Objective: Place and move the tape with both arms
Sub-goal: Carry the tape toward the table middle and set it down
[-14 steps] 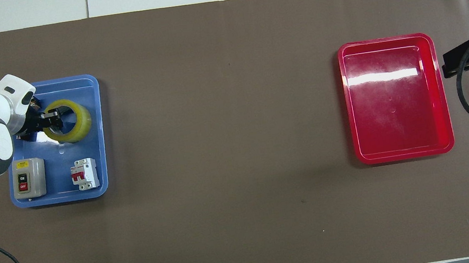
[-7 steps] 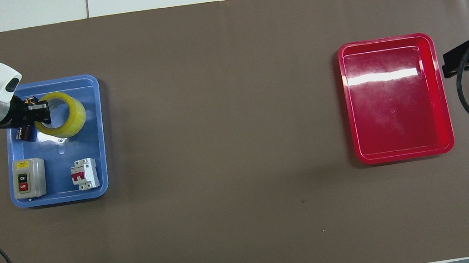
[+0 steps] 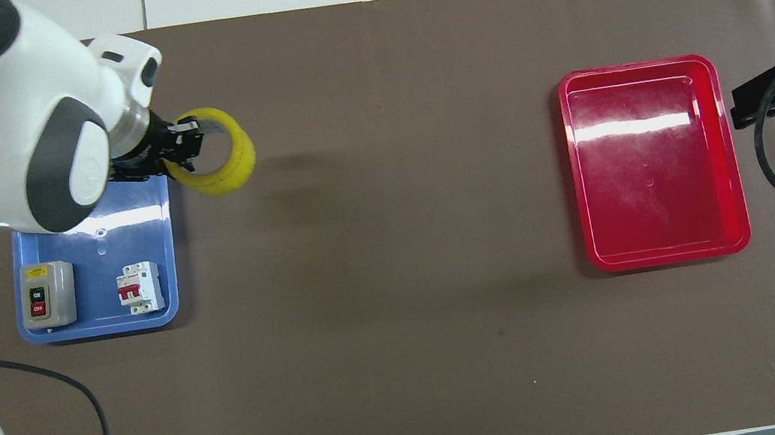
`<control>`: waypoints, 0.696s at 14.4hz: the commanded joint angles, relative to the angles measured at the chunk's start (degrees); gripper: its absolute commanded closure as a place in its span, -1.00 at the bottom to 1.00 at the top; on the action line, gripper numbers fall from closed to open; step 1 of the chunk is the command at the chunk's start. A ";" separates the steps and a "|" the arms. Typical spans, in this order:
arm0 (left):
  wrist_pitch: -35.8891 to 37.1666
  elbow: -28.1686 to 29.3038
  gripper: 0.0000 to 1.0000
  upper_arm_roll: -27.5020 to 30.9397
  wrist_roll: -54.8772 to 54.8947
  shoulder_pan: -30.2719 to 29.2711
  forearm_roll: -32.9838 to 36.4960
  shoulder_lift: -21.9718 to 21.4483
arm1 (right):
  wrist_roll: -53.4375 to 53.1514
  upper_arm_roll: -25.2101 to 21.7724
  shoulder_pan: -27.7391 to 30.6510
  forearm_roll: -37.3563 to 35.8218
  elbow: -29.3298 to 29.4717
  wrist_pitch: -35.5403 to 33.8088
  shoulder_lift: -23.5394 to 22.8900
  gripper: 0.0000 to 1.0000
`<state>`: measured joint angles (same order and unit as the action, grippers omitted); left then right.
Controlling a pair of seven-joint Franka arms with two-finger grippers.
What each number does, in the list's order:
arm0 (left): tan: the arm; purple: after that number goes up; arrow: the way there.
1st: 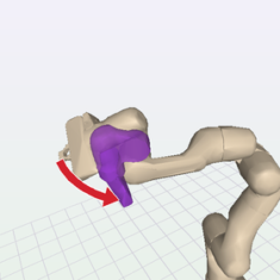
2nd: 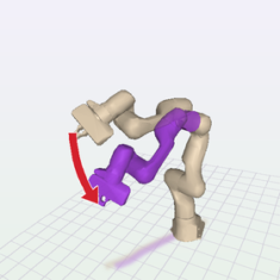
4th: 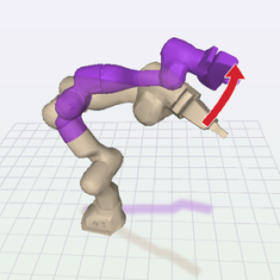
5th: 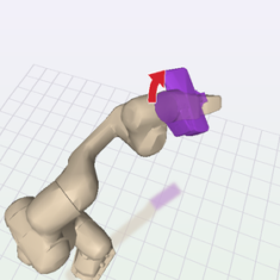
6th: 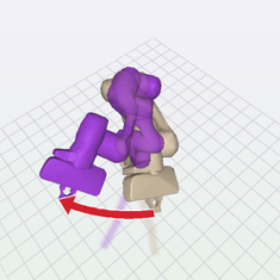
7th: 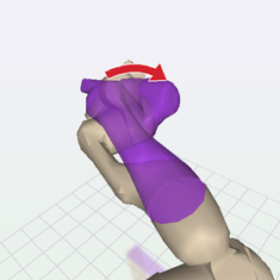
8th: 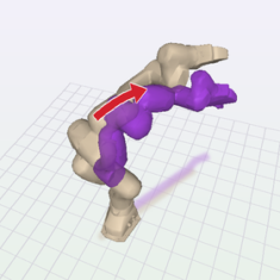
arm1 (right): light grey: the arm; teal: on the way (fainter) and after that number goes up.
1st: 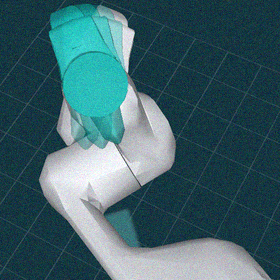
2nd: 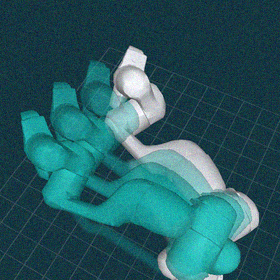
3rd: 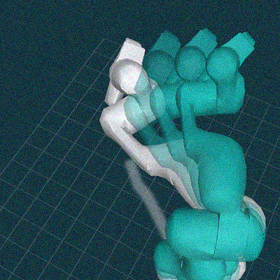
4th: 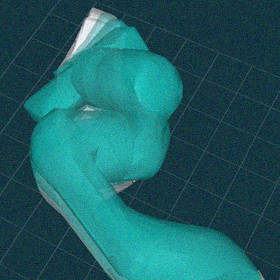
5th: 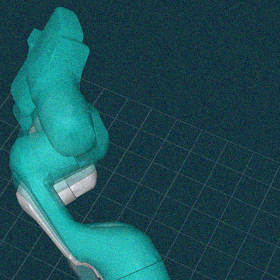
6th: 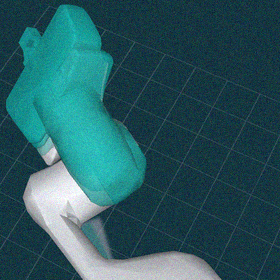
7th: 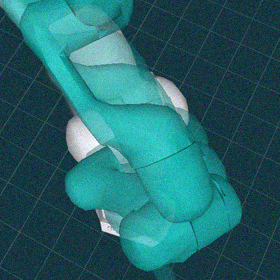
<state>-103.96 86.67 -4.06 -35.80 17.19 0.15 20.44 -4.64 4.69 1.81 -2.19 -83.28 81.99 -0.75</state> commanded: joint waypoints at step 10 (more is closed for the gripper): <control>-14.95 -0.47 1.00 1.16 -16.84 17.34 -0.50 12.25 | 1.56 0.14 0.48 1.57 -0.39 -0.61 0.39 -1.00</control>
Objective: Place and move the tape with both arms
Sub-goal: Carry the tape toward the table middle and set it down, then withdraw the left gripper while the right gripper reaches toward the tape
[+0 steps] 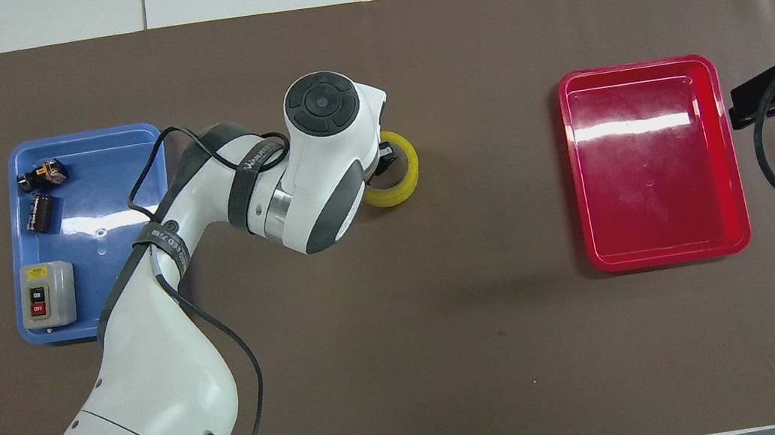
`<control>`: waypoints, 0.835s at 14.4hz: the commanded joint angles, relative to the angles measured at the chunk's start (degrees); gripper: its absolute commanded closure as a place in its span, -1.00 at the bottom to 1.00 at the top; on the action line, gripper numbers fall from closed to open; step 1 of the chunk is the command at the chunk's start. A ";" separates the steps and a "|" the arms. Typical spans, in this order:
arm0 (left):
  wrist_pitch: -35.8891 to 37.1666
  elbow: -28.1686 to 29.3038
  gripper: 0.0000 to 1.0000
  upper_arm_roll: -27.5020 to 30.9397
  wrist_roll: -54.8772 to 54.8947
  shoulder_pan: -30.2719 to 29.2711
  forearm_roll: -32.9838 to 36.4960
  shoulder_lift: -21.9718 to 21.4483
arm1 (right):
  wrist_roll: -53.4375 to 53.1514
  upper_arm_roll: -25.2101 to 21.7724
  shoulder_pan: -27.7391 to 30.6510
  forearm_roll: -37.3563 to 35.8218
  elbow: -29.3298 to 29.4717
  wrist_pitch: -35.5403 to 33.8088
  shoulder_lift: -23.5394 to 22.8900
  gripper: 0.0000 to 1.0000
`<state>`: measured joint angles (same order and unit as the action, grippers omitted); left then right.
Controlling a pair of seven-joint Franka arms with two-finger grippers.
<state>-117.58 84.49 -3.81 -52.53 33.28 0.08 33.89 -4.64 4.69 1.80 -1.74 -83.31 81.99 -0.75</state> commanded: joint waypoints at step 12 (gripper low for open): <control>6.38 1.29 -1.00 4.69 0.75 -3.29 -0.35 -9.07 | 1.83 0.14 0.39 1.12 -1.32 -0.61 0.92 -1.00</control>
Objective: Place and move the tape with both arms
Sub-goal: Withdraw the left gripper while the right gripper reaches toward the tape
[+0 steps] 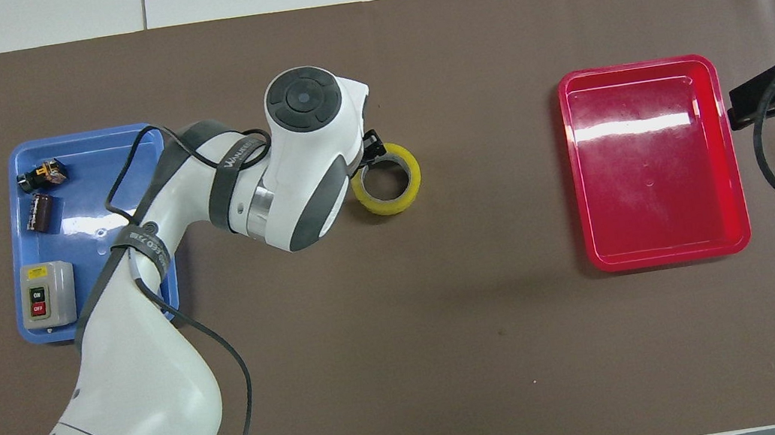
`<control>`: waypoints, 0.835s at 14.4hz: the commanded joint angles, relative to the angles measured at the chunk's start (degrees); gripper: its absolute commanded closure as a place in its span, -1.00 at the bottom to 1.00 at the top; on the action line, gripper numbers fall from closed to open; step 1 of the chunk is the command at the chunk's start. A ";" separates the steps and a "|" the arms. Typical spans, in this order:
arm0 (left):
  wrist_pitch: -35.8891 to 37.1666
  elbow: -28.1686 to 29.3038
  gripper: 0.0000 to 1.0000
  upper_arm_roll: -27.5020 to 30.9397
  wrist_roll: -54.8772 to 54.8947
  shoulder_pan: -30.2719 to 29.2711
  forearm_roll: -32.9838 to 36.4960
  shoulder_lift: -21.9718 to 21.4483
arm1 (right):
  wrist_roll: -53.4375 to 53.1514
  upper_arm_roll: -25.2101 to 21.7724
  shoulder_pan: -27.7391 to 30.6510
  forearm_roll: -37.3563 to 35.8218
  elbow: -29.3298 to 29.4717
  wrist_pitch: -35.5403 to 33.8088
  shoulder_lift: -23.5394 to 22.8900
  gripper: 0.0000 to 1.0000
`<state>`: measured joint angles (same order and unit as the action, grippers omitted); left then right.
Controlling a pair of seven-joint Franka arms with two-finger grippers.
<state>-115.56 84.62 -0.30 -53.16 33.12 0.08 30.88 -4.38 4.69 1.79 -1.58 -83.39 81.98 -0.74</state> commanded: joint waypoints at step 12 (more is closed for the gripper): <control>33.81 3.79 -1.00 1.27 48.20 -28.44 -0.43 -28.85 | -16.67 0.49 -19.86 0.26 -12.06 23.28 -6.52 -1.00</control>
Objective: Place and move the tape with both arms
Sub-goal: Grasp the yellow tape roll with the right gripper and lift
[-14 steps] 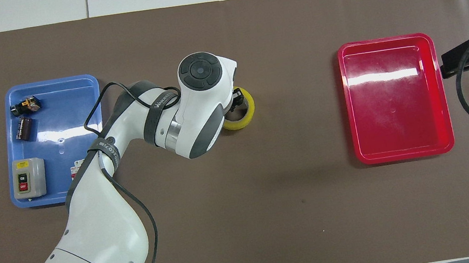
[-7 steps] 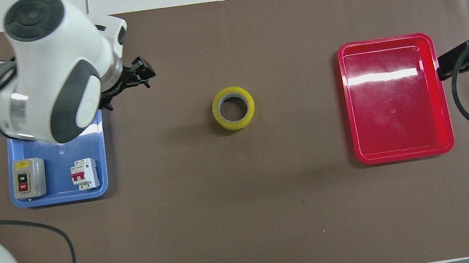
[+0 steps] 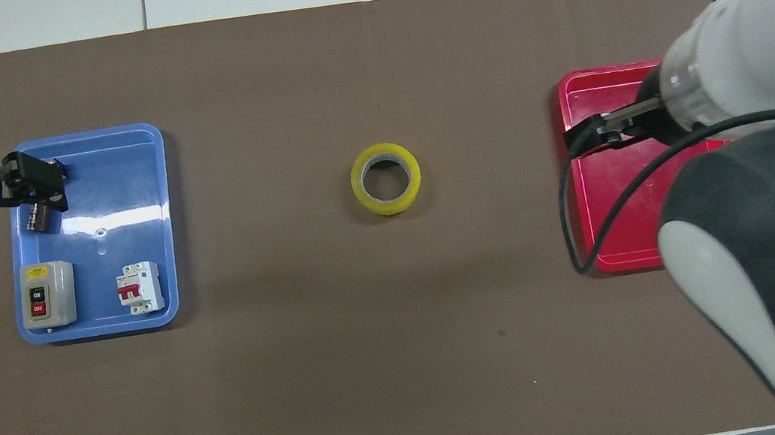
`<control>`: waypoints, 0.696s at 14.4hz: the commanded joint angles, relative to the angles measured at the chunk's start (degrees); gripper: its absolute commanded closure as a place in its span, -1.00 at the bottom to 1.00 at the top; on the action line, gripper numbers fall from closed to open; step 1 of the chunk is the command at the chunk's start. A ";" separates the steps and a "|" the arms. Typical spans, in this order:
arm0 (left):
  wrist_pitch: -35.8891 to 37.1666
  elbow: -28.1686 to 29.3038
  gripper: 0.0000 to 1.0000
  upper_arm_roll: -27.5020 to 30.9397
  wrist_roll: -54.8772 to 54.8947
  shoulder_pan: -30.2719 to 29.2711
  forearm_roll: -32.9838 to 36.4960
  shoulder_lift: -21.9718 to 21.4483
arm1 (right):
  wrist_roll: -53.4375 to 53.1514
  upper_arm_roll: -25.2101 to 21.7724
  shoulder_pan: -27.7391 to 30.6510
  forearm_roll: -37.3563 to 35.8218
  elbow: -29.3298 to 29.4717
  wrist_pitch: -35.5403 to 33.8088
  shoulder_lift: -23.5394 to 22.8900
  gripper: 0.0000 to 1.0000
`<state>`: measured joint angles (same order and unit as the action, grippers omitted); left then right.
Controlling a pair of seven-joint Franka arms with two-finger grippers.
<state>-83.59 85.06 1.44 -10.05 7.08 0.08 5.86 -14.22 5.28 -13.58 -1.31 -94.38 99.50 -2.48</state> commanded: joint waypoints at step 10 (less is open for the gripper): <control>3.17 4.50 -1.00 -3.64 11.02 -7.35 -0.52 -5.60 | -23.66 -0.10 -13.31 -9.15 -2.47 32.31 -24.40 -1.00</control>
<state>-79.61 88.88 -1.58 -0.27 0.98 0.08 0.98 -37.06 5.10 -27.25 -9.33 -98.07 129.94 -25.35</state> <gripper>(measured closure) 0.000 0.000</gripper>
